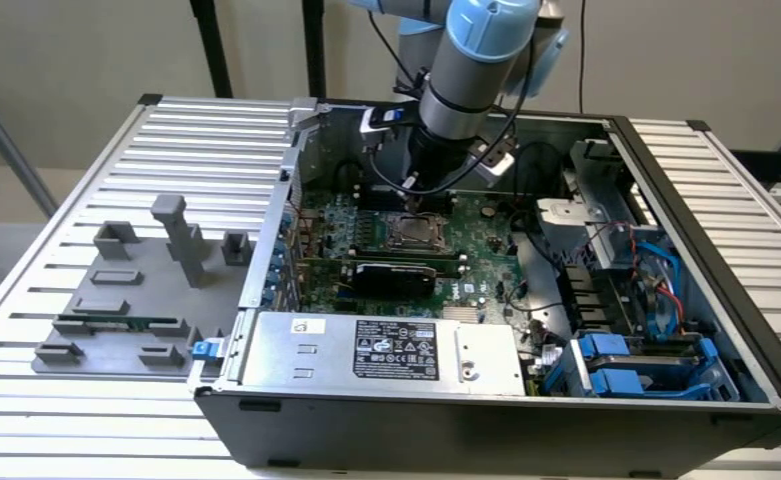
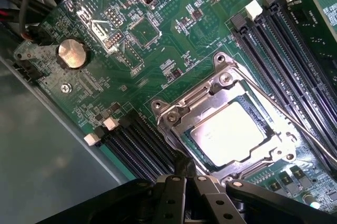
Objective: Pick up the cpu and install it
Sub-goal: 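Install the first cpu locking lever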
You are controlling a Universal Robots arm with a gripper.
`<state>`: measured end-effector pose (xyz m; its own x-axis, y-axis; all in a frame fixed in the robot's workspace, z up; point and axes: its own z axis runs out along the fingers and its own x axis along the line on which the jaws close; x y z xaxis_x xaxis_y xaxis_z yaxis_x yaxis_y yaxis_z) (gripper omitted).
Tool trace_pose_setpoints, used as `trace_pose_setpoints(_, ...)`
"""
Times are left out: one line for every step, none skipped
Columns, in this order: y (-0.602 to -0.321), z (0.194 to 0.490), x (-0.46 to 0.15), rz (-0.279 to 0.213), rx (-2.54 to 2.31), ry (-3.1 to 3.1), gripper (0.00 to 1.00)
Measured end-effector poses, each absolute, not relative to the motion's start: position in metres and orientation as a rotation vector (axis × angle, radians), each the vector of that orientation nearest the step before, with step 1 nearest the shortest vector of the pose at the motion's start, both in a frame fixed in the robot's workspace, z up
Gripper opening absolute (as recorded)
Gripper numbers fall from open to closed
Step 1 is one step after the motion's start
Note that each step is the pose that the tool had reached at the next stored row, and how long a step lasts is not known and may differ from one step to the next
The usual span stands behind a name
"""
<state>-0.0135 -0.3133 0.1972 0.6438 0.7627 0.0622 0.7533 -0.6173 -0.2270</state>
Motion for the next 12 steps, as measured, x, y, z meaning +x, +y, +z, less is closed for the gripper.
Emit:
trace_pose_setpoints(-0.3133, 0.1973, -0.0133, 0.060, -2.632, -1.234, 0.11)
trace_pose_setpoints(-0.3133, 0.1975, -0.0133, 0.060, -2.633, -1.234, 0.11)
trace_pose_setpoints(-0.3133, 0.1979, -0.0133, 0.060, -2.633, -1.234, 0.11)
trace_pose_setpoints(-0.3132, 0.1985, -0.0132, 0.061, -2.632, -1.234, 0.11)
trace_pose_setpoints(-0.3132, 0.1997, -0.0132, 0.061, -2.632, -1.234, 0.11)
trace_pose_setpoints(-0.3132, 0.2012, -0.0132, 0.062, -2.632, -1.234, 0.11)
trace_pose_setpoints(-0.3133, 0.2026, -0.0133, 0.063, -2.632, -1.234, 0.11)
trace_pose_setpoints(-0.3133, 0.2036, -0.0133, 0.063, -2.632, -1.234, 0.11)
trace_pose_setpoints(-0.3132, 0.2042, -0.0136, 0.063, -2.632, -1.234, 0.11)
trace_pose_setpoints(-0.3132, 0.2044, -0.0140, 0.063, -2.632, -1.234, 0.11)
trace_pose_setpoints(-0.3132, 0.2044, -0.0150, 0.063, -2.632, -1.234, 0.11)
trace_pose_setpoints(-0.3132, 0.2045, -0.0165, 0.063, -2.632, -1.234, 0.11)
